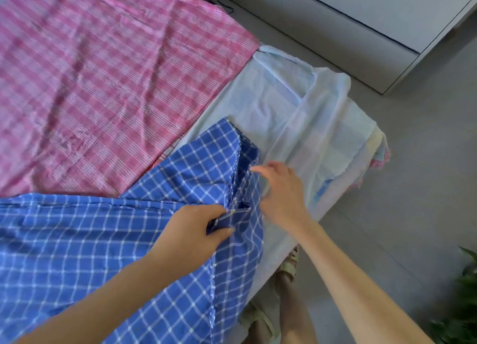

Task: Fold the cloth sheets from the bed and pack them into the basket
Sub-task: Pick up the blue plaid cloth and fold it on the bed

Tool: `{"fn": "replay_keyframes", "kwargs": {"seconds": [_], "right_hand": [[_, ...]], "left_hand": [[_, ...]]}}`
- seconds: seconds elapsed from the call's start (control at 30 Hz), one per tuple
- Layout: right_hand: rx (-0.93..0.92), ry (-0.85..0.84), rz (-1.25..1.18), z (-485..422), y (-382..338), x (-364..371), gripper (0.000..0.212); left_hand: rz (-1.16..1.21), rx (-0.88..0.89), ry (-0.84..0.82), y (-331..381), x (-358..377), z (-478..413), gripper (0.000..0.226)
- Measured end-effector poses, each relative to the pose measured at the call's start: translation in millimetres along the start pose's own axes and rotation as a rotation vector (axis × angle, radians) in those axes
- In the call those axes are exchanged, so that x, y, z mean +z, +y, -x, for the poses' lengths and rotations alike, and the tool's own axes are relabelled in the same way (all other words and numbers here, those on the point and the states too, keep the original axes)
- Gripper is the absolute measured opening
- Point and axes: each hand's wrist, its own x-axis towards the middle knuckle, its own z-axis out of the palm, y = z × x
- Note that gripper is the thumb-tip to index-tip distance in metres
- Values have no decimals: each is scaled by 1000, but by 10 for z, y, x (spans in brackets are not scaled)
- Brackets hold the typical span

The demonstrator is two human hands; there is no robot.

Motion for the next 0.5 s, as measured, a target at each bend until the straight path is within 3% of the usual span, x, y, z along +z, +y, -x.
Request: {"fn": "replay_keyframes", "kwargs": {"seconds": [0.13,0.3,0.5], "right_hand": [[-98,-119,173,-661,-27,133,67],[-234,-256,434,-1074,-223,199,51],[-239,-138,558,-1150,-276,215,37]], "left_hand": [[-19,-3,14,-80,-348,38,22],[-42,17,76,-112,-752,226,15],[-156,9,313,-175,-1461,445,20]]}}
